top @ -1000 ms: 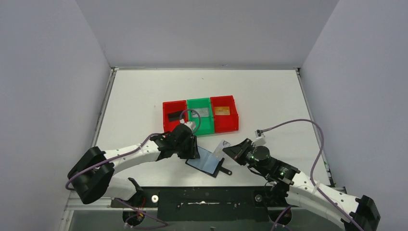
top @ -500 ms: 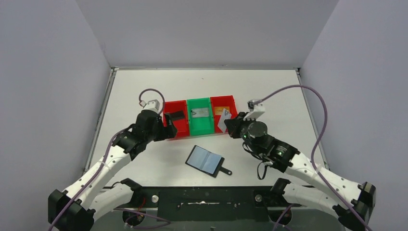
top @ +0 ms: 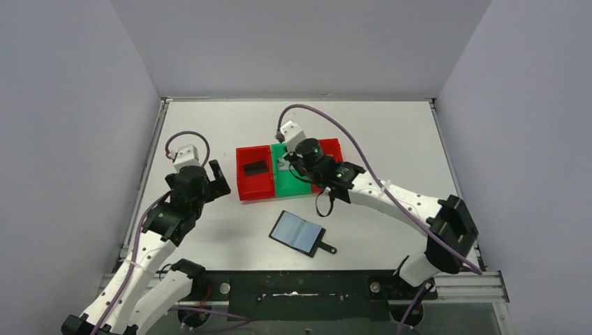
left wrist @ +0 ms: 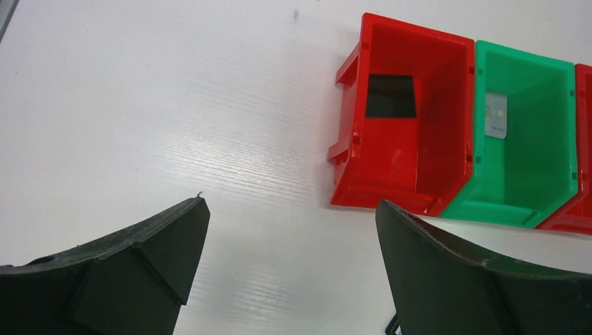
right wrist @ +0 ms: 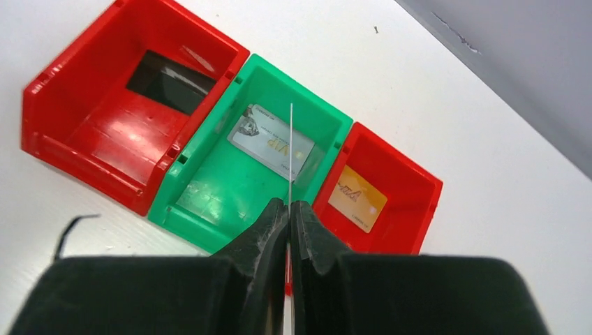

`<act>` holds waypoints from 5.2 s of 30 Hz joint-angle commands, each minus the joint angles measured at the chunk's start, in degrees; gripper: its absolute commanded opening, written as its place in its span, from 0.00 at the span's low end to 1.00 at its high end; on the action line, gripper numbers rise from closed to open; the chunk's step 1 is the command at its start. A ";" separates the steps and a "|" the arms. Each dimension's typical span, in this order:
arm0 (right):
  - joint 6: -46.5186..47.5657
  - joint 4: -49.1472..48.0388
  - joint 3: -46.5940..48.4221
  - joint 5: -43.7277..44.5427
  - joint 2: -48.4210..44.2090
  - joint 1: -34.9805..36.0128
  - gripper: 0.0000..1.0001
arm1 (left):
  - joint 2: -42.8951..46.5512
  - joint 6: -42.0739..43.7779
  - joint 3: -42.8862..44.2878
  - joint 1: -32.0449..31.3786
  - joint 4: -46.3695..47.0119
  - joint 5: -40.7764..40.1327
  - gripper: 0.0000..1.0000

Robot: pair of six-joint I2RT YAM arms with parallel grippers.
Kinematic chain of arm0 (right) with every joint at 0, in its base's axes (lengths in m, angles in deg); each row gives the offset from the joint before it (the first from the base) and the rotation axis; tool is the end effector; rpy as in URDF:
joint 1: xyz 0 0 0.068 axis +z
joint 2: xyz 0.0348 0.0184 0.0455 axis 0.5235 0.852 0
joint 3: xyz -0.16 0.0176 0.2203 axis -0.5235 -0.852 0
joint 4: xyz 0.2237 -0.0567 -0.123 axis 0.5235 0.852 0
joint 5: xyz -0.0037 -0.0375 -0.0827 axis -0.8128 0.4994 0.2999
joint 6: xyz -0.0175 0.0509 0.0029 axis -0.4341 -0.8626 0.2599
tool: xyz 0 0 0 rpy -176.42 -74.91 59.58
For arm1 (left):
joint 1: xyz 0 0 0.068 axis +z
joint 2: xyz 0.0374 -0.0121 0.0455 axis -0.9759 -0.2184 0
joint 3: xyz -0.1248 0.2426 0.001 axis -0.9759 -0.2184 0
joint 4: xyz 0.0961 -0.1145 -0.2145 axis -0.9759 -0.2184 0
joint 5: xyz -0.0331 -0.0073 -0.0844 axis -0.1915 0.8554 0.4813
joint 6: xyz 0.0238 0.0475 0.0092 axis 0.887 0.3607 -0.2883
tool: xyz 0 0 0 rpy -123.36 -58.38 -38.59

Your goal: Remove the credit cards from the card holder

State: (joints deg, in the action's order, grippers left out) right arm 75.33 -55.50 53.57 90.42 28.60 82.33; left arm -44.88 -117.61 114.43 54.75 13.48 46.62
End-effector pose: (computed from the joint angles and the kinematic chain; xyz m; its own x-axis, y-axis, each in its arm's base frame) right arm 0.2263 0.2614 0.3090 -0.2616 -0.3855 -0.8849 -0.5979 0.7844 -0.1649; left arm 0.1601 -0.0511 0.2877 -0.4866 -0.2998 -0.8206 -0.2360 0.9495 -0.2069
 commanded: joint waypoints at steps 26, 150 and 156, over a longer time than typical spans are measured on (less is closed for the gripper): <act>35.43 8.55 21.95 -4.25 29.37 -3.26 0.00 | 1.77 2.62 -1.64 3.12 8.22 -3.52 0.93; -34.66 15.50 22.30 -9.91 35.26 -6.95 0.07 | 2.49 4.46 -2.56 4.00 9.11 -2.05 0.93; -34.10 13.59 22.87 -8.49 37.45 -7.52 0.10 | 2.21 4.47 -2.63 4.00 9.11 -1.88 0.93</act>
State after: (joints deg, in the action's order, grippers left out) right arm 41.86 -40.05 74.66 78.46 64.68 75.36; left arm -42.76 -113.74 111.48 58.38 19.60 44.26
